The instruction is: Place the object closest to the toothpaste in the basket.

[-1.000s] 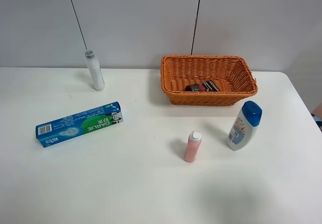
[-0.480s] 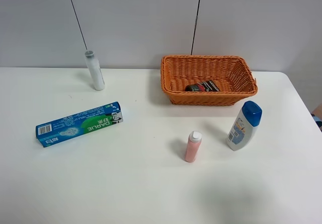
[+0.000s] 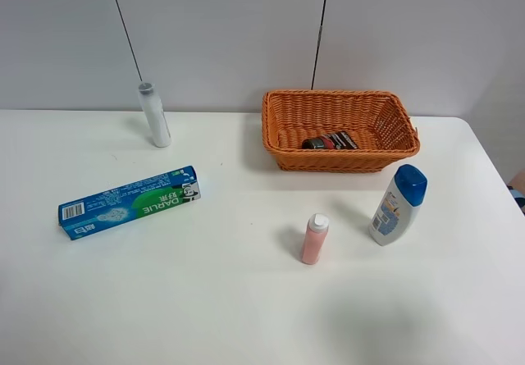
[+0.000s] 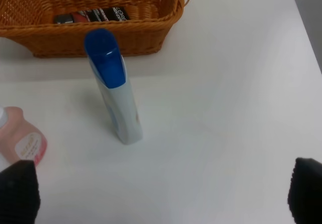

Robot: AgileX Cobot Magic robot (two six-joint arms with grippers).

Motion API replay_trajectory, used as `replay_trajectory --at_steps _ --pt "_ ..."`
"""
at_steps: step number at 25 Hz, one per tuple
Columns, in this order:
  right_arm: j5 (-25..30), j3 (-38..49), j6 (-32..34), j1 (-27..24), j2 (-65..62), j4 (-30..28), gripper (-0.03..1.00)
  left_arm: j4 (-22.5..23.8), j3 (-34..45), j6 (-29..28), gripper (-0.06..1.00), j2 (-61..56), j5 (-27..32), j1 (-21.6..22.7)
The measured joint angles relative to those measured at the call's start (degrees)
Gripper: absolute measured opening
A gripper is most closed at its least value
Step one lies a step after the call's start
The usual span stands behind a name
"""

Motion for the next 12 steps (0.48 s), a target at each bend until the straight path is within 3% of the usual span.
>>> replay_trajectory --at_steps 5,12 --pt "0.00 0.00 0.00 0.00 0.00 0.00 0.99 0.22 0.35 0.23 0.99 -4.61 5.30 -4.08" --pt "0.00 0.00 0.00 0.00 0.00 0.00 0.99 0.43 0.35 0.29 0.99 -5.82 5.89 -7.41"
